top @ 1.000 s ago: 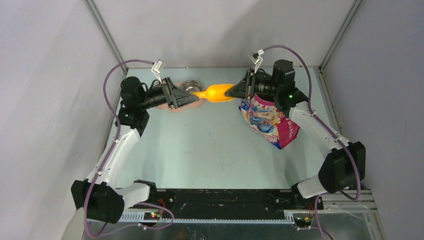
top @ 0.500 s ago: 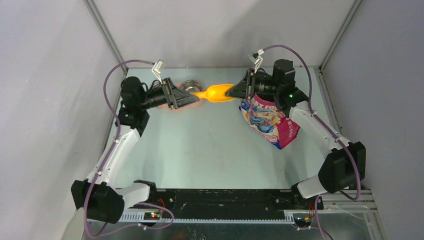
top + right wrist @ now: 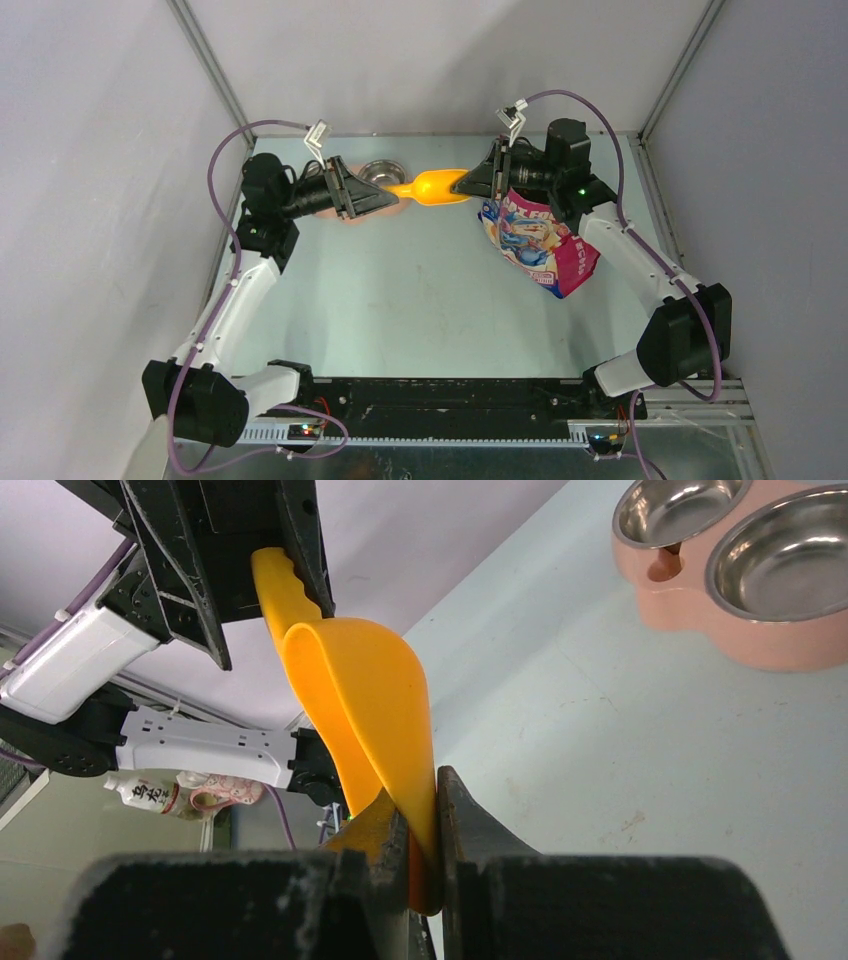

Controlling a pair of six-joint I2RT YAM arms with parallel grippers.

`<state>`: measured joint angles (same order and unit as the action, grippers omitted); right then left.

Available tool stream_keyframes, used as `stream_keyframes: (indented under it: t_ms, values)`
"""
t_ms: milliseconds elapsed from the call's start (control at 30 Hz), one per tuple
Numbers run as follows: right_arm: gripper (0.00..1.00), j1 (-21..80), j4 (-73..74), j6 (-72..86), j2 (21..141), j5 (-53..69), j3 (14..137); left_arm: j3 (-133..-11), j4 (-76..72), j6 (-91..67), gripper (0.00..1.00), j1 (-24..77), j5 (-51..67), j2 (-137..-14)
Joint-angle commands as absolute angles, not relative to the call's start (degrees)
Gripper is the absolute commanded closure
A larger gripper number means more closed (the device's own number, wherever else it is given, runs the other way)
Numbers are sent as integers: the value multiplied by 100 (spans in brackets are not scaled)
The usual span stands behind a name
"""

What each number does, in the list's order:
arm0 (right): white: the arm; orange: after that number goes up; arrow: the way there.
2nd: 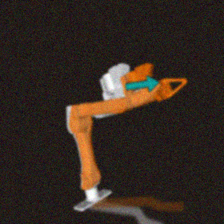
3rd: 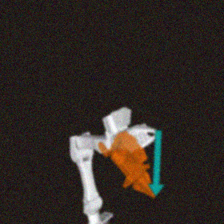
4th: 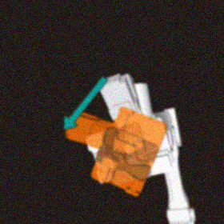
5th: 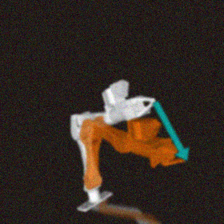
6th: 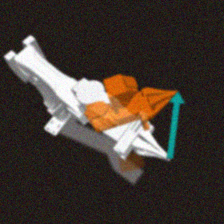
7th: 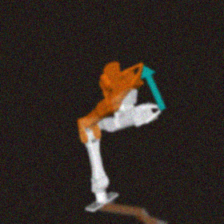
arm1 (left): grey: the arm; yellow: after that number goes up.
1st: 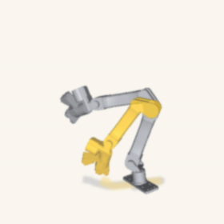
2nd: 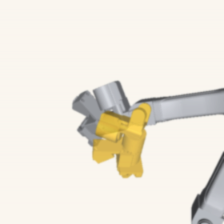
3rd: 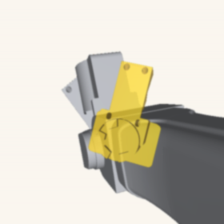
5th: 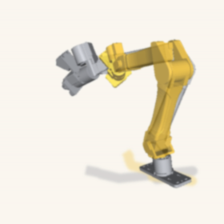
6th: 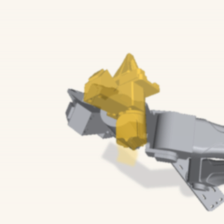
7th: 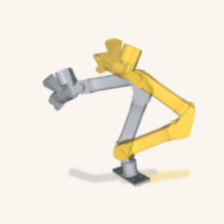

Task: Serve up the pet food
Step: Adjust the spatula.

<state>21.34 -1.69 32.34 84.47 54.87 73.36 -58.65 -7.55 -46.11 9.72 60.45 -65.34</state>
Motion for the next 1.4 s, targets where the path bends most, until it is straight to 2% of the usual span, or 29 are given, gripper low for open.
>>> stream_keyframes:
  t_ms: [0, 167, 500, 967, 1200, 1367]
  values:
    - [100, 2077, -27, 2991, 8467, 5420, 7539, -6078, -1030, -4640, 42, 984, 6285, -6395]
    - [100, 2025, -203, 3147, 8420, 5603, 7486, -6075, -1028, -4632, 31, 990, 6285, -6398]
    - [100, 2035, -250, 3109, 8450, 5500, 7432, -6092, -1028, -4636, 33, 984, 6281, -6411]
    - [100, 2106, -270, 3196, 8519, 5771, 7430, -6100, -1023, -4621, 28, 984, 6265, -6415]
    - [100, 2091, -400, 3299, 8543, 5635, 7429, -6061, -1060, -4627, 33, 985, 6271, -6416]
    - [100, 2092, -403, 3277, 8577, 5611, 7434, -6047, -1093, -4648, 45, 989, 6288, -6402]
